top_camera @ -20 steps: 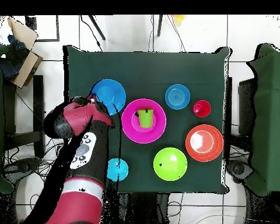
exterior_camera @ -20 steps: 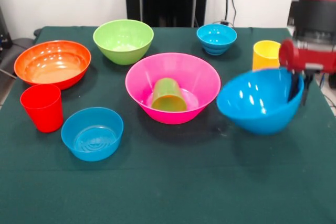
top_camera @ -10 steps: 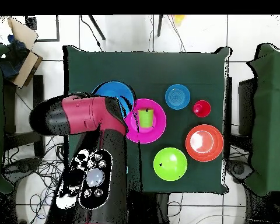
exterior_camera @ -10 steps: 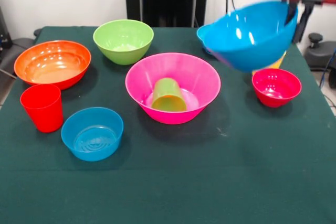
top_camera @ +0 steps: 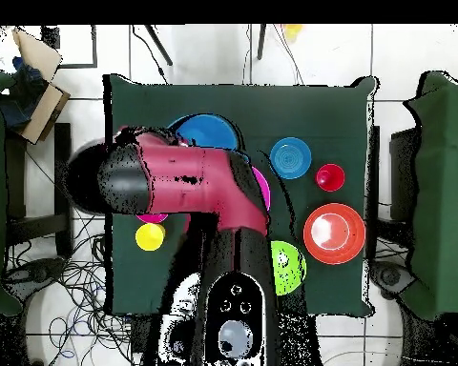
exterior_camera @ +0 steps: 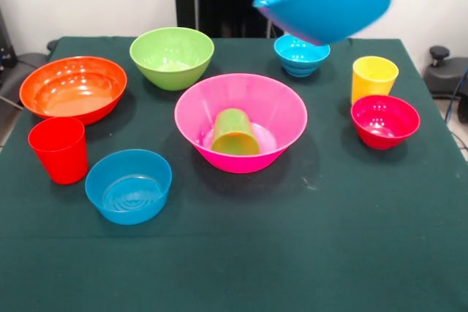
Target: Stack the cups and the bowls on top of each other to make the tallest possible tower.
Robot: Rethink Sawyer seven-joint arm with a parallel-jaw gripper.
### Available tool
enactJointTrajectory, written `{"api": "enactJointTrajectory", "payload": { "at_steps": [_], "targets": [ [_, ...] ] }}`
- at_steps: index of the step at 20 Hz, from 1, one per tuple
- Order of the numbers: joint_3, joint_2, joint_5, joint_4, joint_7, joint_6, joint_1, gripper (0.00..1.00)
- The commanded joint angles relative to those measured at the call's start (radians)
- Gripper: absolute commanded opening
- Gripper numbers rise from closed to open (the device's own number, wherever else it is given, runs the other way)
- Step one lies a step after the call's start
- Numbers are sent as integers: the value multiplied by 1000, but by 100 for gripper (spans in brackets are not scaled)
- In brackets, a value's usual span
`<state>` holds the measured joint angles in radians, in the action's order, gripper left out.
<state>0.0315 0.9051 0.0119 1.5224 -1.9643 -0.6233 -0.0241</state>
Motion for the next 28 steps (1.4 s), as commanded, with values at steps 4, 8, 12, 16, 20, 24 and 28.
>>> {"api": "enactJointTrajectory", "payload": {
  "at_steps": [4, 8, 12, 16, 20, 24, 28],
  "targets": [
    [-301, 100, -105, 438, 302, 219, -250, 0],
    [-367, 140, -186, 564, 236, 323, -323, 0],
    [-399, 168, -250, 619, 182, 351, -348, 0],
    [-362, 202, -305, 655, 94, 361, -300, 0],
    [-351, 257, -308, 690, 60, 325, -272, 0],
    [-362, 290, -296, 722, 46, 315, -272, 0],
    [-454, 323, -234, 759, 98, 289, -354, 0]
  ]
}}
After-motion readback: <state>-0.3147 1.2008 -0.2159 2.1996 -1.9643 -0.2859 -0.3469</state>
